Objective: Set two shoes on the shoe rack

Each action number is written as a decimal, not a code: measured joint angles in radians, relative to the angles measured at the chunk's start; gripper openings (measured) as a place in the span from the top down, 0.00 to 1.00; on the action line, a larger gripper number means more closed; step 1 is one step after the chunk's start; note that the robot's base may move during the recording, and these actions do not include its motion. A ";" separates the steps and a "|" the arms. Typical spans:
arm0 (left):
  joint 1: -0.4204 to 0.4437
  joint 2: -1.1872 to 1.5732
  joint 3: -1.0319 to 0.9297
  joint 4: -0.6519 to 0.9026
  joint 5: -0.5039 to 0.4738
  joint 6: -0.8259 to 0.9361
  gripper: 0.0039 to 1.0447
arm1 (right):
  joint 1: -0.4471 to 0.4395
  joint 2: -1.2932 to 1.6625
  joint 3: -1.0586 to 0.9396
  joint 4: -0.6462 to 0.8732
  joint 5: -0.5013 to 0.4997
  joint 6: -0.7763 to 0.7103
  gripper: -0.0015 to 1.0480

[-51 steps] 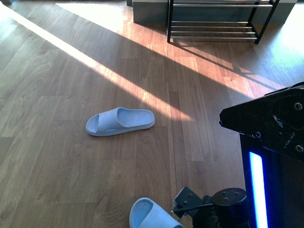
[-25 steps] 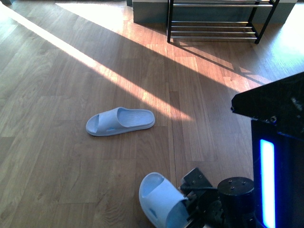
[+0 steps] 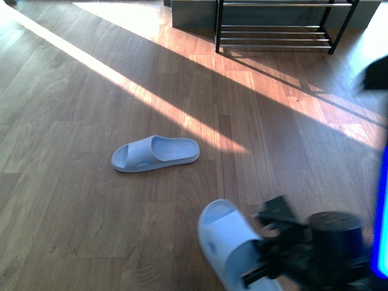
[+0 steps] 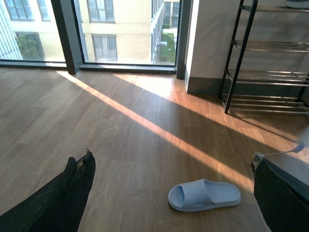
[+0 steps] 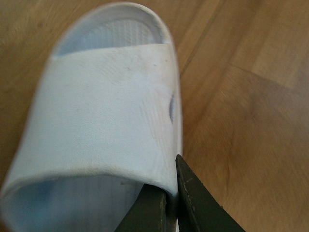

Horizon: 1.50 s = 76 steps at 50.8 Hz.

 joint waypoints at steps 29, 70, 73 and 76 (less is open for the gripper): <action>0.000 0.000 0.000 0.000 -0.001 0.000 0.09 | -0.316 -1.658 -0.543 -0.588 -0.050 0.143 0.98; 0.000 0.000 0.000 0.000 -0.002 0.000 0.09 | -0.330 -1.746 -0.558 -0.618 -0.058 0.161 0.98; 0.000 0.000 0.000 0.000 -0.001 0.000 0.09 | -0.330 -1.746 -0.558 -0.618 -0.055 0.161 0.98; 0.000 0.000 0.000 0.000 0.000 0.000 0.09 | -0.332 -1.746 -0.558 -0.618 -0.055 0.161 0.98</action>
